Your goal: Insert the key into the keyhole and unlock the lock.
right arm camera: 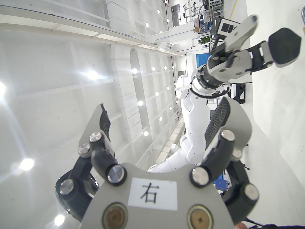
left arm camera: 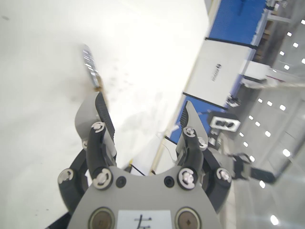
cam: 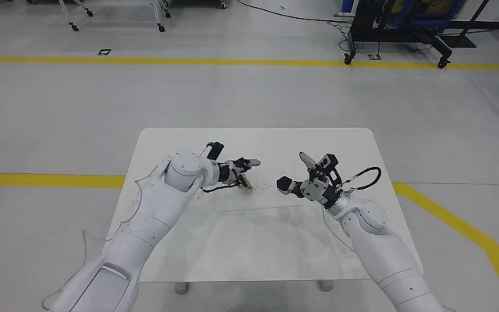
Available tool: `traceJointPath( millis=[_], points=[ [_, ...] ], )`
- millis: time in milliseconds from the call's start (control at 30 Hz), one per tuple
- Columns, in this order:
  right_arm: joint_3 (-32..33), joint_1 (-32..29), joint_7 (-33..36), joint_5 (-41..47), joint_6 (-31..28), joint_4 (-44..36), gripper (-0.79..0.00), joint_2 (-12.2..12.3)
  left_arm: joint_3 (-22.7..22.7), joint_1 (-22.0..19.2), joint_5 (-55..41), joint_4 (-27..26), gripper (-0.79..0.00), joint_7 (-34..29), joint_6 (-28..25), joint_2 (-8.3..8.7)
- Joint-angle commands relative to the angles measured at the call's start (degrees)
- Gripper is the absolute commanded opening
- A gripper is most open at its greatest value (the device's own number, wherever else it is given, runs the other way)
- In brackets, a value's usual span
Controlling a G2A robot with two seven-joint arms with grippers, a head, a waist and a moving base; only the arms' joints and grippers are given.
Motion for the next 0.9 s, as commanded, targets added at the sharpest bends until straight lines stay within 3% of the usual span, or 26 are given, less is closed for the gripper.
traceJointPath(
  millis=[0,167,233,400,567,633,867],
  points=[
    [0.0,0.0,0.0,0.0,0.0,0.0,0.000,0.0,-2.3,0.6,-1.3,-0.6,-0.034,-0.8,-2.6,0.62],
    [0.1,0.0,-0.5,-0.1,-0.1,0.0,0.000,0.0,-6.2,4.4,5.7,-7.2,0.000,8.6,-9.8,2.31],
    [0.5,0.0,-4.2,-1.8,-1.7,-0.3,0.000,-0.1,-7.3,7.0,9.8,-11.6,0.000,12.6,-11.4,2.98],
    [3.7,-0.3,-8.5,-3.2,-5.0,-2.8,0.000,0.2,-10.7,12.2,11.7,-19.4,0.000,12.5,-15.1,4.28],
    [11.2,-3.3,-11.7,-1.9,-6.9,-9.9,0.000,1.0,-14.4,16.9,16.8,-25.4,0.000,17.7,-20.4,5.39],
    [14.1,-4.8,-12.5,-2.1,-9.1,-13.6,0.000,1.2,-16.0,18.7,16.4,-27.2,0.000,18.2,-21.4,5.73],
    [14.0,-4.8,-12.5,-2.1,-9.1,-13.5,0.000,1.2,-16.0,18.7,16.4,-27.2,-0.001,18.2,-21.4,5.73]
  ],
)
